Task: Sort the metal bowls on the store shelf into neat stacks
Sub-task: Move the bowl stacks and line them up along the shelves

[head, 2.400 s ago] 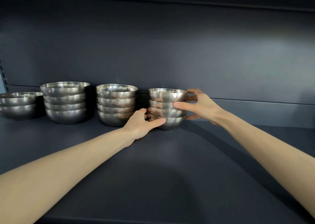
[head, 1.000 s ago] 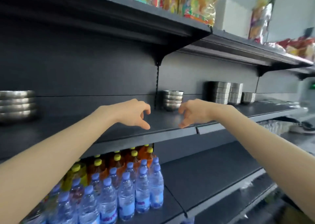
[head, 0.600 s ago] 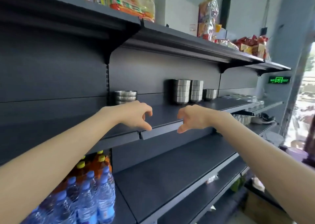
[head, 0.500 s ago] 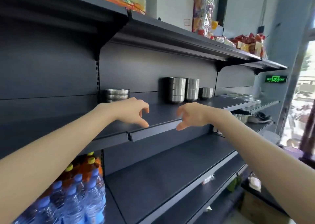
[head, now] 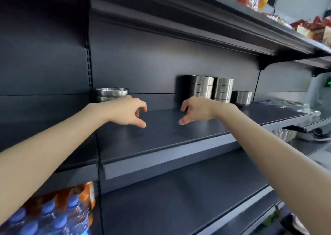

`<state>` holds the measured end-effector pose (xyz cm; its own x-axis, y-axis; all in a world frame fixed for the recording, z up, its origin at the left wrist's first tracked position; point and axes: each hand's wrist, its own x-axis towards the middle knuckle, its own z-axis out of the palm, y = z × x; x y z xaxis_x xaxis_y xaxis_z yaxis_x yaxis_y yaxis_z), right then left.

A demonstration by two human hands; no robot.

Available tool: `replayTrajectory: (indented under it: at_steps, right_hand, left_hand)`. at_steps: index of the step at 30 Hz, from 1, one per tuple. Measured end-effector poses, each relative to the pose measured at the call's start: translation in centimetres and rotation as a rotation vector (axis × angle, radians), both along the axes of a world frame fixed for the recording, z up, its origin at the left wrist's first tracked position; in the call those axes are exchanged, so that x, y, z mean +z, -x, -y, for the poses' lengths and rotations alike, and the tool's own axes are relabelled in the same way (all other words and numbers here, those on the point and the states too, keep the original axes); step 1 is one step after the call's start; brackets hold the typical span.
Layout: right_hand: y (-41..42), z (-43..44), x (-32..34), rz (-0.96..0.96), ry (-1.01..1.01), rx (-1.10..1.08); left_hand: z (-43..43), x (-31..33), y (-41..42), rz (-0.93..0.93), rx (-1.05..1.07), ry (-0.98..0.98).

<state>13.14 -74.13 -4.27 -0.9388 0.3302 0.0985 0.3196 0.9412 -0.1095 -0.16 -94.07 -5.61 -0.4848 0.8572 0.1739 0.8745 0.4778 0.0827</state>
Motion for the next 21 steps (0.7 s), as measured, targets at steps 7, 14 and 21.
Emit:
replayTrajectory:
  at_steps: [7,14,21]
  right_hand:
    - [9.3,-2.5,-0.5,0.001,0.012,0.198]
    - [17.1,-3.1,0.1,0.012,0.084,0.384]
    - [23.2,-1.8,-0.7,-0.061,0.348,0.548]
  left_hand:
    - [1.4,-1.2,4.6,0.064,0.219,-0.065]
    - [3.5,-2.1,7.4,0.122,0.5,-0.165]
    - [3.6,-3.4,9.8,0.236,0.717,-0.23]
